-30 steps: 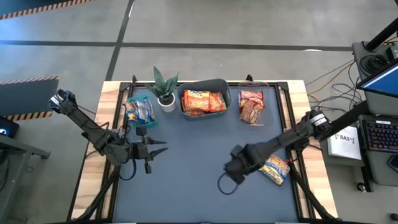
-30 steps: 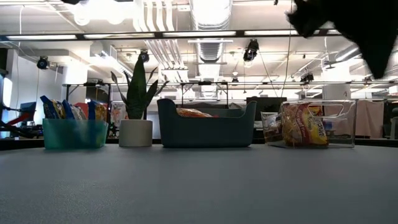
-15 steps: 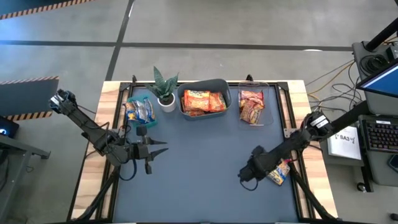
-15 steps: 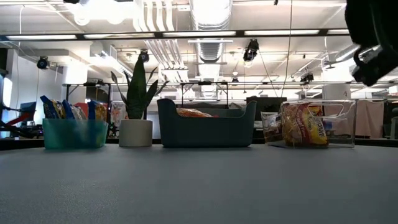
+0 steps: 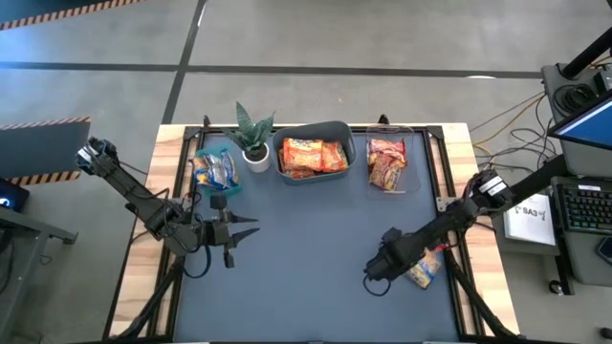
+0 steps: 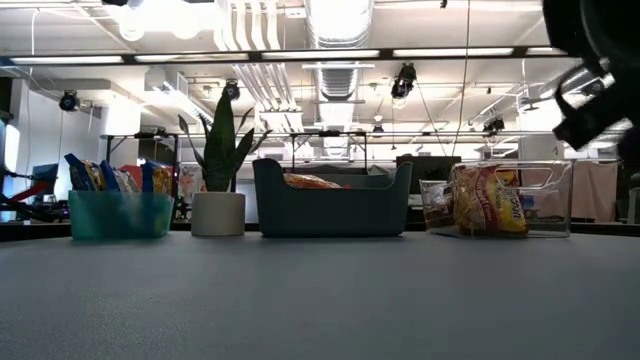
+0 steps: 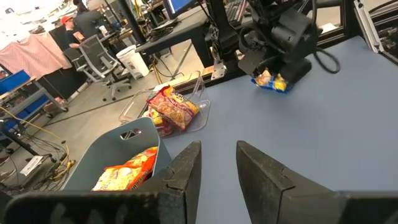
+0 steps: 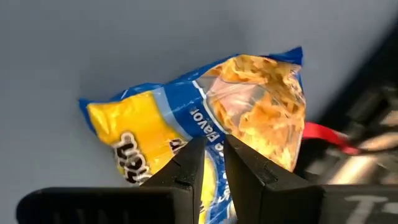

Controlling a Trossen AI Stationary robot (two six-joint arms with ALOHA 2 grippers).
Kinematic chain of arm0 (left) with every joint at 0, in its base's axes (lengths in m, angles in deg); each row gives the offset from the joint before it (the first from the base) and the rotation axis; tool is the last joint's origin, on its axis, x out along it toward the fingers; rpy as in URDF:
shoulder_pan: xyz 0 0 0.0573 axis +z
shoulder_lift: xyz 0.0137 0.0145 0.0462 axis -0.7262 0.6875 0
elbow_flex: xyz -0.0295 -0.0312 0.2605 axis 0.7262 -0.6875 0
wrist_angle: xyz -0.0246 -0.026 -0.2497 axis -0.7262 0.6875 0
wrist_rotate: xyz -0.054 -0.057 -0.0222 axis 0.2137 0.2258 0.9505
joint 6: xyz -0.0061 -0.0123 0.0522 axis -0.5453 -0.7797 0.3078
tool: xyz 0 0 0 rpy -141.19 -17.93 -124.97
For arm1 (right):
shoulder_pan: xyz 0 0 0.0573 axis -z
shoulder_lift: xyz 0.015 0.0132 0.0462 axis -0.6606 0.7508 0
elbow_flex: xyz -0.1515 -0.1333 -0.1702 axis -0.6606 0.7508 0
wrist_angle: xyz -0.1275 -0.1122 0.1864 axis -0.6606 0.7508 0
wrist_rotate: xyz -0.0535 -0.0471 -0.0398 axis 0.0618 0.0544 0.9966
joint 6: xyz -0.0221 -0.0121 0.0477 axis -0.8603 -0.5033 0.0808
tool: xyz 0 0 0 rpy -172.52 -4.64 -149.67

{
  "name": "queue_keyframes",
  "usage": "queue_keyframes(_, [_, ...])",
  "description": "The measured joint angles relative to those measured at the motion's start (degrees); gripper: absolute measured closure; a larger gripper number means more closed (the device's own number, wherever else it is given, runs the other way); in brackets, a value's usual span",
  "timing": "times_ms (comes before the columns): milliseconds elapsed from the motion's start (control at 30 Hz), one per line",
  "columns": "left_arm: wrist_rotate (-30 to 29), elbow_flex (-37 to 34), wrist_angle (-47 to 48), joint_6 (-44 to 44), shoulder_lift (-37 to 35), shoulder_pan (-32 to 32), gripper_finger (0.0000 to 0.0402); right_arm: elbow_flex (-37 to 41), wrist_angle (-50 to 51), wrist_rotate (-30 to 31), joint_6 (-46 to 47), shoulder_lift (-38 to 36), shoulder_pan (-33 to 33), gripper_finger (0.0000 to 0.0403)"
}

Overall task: Sort Maruchan noodles
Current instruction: Put the blue noodle pack into the green bin

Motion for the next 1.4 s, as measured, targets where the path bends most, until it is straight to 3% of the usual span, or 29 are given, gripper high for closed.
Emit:
queue_keyframes(233, [0.01,0.00,-0.02,0.00,0.00,0.00,0.0318,-7.52,-5.15,9.43,-0.34,0.30,0.93,0.0344])
queue_keyframes(400, [0.00,0.00,-0.02,0.00,0.00,0.00,0.0318,-12.63,-12.36,12.49,-9.10,0.31,3.05,0.0344])
queue_keyframes(633, [0.02,0.00,-0.02,0.02,0.17,0.00,0.0318,-18.00,-2.77,10.29,-12.47,-0.07,4.63,0.0344])
queue_keyframes(767, [0.02,0.00,0.00,0.02,0.17,0.00,0.0318,-16.43,1.08,3.39,-9.73,-0.09,3.65,0.0344])
queue_keyframes(1067, [0.00,0.00,-0.02,0.02,0.17,0.00,0.0318,-10.34,-0.05,1.27,-4.79,-0.07,1.01,0.0344])
queue_keyframes(1400, [0.00,0.00,-0.03,0.02,0.17,0.00,0.0318,-3.69,-22.34,1.25,-4.46,-0.40,1.30,0.0344])
